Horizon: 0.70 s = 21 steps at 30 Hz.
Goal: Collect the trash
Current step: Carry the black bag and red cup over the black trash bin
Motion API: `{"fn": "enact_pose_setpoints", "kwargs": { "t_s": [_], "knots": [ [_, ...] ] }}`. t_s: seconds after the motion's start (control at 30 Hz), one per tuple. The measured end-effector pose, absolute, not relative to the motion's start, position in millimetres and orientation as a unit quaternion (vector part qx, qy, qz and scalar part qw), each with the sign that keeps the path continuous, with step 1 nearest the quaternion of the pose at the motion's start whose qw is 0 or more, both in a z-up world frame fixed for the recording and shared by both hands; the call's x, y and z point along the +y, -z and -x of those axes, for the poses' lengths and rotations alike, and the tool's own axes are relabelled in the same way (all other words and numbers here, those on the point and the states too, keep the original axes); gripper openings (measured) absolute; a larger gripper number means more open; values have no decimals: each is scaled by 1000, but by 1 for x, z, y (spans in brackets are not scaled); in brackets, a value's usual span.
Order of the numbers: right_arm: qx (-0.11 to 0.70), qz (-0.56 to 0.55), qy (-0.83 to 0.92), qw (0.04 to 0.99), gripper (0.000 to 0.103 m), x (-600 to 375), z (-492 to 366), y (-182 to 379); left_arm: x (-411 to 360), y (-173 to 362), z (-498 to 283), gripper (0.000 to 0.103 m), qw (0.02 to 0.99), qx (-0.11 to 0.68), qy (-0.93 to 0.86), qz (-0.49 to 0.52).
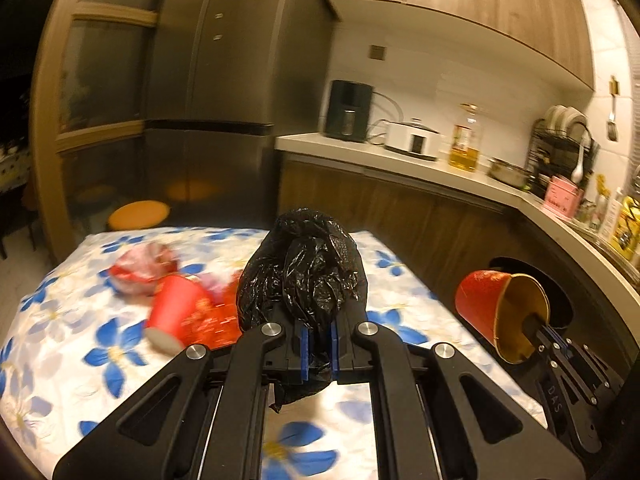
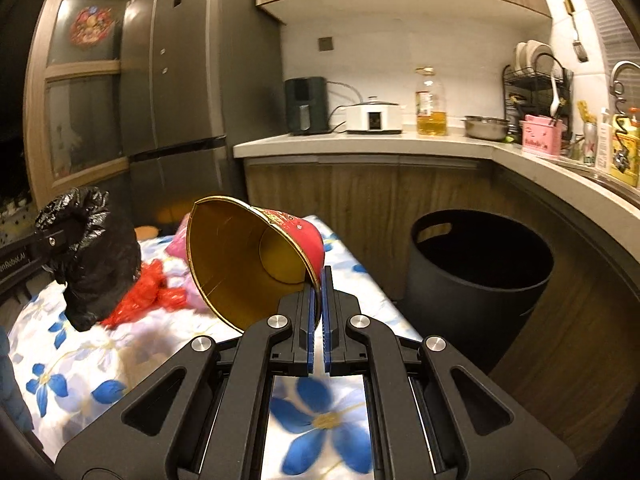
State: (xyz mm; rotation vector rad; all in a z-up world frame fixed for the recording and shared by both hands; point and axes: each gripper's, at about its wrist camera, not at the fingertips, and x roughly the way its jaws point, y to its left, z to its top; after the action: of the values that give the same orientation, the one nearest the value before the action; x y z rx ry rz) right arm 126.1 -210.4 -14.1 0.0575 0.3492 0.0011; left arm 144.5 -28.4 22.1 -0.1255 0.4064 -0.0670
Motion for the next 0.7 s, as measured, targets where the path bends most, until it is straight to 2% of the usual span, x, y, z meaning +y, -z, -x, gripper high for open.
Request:
{"fn": "enact_pose_setpoints", "kwargs": {
  "t_s": [0.47, 0.7],
  "knots": [
    [120, -56, 120, 984, 3, -322, -141, -19, -157, -48, -187, 8, 970, 153, 188, 34],
    [119, -72, 175, 975, 3, -383, -155, -19, -225, -46, -208, 8, 953, 140, 268, 25]
  ]
}}
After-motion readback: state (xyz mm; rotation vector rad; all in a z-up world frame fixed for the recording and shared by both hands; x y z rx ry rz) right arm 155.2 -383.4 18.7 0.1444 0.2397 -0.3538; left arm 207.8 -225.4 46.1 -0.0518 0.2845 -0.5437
